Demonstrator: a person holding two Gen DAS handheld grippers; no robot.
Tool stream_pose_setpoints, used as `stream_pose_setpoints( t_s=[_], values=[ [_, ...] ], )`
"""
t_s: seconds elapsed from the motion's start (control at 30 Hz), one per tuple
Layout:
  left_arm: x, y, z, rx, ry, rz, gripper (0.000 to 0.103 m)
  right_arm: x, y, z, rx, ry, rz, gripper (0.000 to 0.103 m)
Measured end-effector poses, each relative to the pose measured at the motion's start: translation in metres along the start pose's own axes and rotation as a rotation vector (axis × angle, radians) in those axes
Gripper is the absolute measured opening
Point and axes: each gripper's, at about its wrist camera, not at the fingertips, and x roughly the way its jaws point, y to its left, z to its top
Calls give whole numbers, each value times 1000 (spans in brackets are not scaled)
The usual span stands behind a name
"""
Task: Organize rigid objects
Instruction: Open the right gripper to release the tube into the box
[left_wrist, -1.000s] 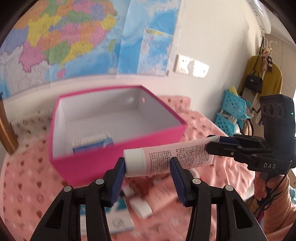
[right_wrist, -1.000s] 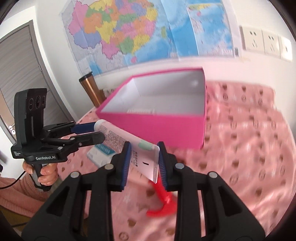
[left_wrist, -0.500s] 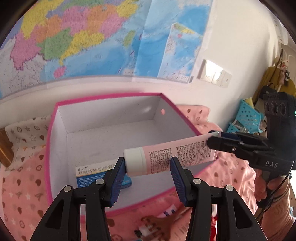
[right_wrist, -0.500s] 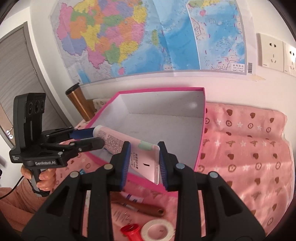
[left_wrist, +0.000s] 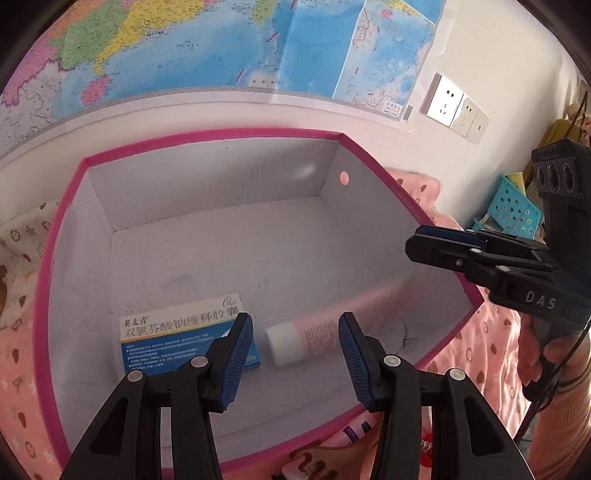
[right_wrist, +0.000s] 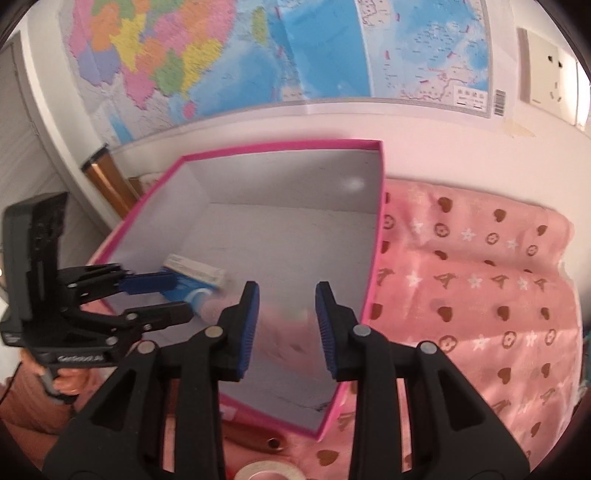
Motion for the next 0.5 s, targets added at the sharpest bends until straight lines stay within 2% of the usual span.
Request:
stream_pose_setpoints(
  t_s=[0.1,0.17,0.37,0.5],
  values=[
    [-5,0,-2,3,-22,8,48,-4,3,-1,-4,-23,-29,41],
    [-14,0,-6,11,-46,15,48,-12,6,-5,-16,-48,-39,41],
    [-49,-12,-24,80,-140,16,50,-51,19,-30,-44,-127,18,41],
    [-70,-27,-42,144,-187,-11,51,-73,33,-58,-64,-146,46,42]
  ],
)
